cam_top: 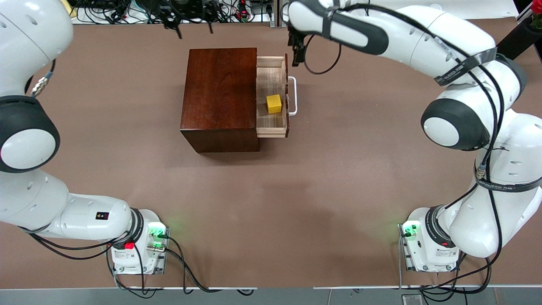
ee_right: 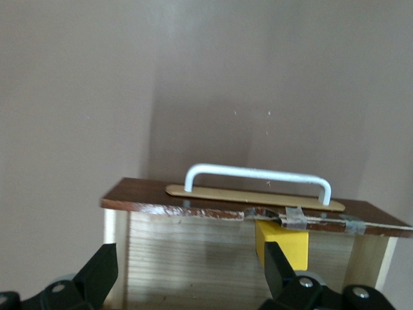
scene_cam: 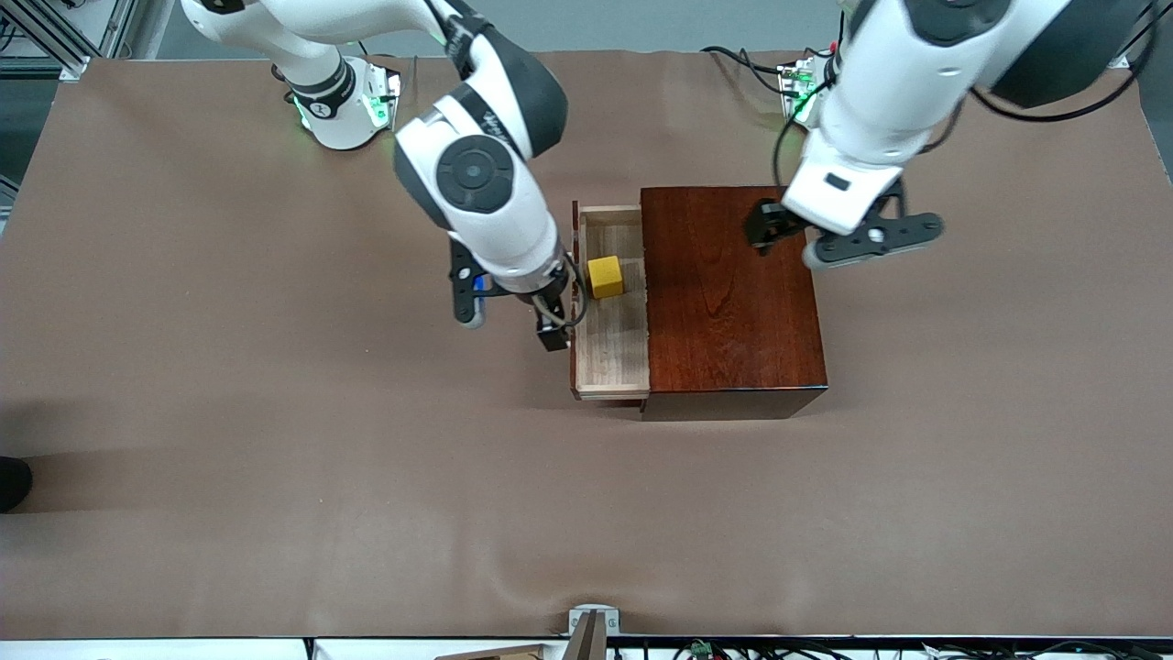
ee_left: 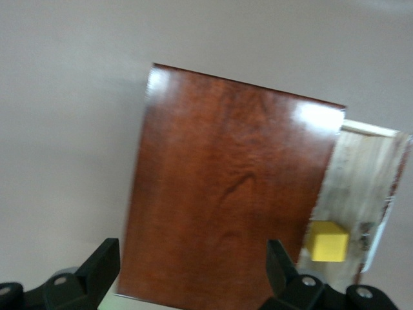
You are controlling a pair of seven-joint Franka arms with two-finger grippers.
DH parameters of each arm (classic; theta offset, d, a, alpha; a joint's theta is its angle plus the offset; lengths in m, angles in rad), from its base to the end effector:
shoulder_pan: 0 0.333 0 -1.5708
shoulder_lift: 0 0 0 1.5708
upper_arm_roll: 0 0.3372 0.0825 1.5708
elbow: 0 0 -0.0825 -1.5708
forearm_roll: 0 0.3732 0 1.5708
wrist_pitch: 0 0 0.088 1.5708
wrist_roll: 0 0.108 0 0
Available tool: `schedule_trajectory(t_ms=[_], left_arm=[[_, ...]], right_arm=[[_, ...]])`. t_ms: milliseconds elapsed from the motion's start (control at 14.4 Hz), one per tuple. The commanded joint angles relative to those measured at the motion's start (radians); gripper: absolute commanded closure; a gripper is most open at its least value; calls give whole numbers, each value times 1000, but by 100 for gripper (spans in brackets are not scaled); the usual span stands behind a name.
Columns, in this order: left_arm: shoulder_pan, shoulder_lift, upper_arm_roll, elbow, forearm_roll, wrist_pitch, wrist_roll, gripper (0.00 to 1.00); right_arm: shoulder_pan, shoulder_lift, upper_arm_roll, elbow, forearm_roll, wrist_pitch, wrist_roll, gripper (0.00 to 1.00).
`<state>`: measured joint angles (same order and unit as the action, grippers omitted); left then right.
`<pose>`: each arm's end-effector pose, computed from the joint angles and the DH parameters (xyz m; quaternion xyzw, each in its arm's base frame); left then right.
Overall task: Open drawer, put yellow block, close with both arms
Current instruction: 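Withdraw the right gripper while the left gripper reaches the drawer handle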
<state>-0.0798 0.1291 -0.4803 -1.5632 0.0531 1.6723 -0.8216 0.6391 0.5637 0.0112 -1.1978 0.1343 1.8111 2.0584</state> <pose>0.5100 -0.2931 0.5916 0.9916 0.1292 -0.0042 0.0009 0.5718 0.4464 0.4815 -0.7502 0.6572 0.0616 0.0389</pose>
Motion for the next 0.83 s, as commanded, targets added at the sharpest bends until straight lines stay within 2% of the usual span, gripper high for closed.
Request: schedule_trajectory(t_ms=[0, 208, 486, 694, 764], left_arm=[[-76, 69, -12, 51, -1, 32, -167, 0], [-174, 185, -3, 145, 13, 72, -377, 0], [-297, 342, 5, 273, 106, 165, -646, 0], [-368, 398, 28, 279, 140, 324, -795, 0], [-408, 411, 60, 282, 154, 364, -848, 0]], right_arm=[[-59, -34, 19, 23, 7, -55, -81, 0], [-94, -57, 18, 24, 5, -85, -164, 0], [-160, -94, 18, 35, 5, -142, -294, 0], [-216, -100, 18, 72, 31, -205, -386, 0], [-240, -102, 18, 84, 59, -231, -421, 0]])
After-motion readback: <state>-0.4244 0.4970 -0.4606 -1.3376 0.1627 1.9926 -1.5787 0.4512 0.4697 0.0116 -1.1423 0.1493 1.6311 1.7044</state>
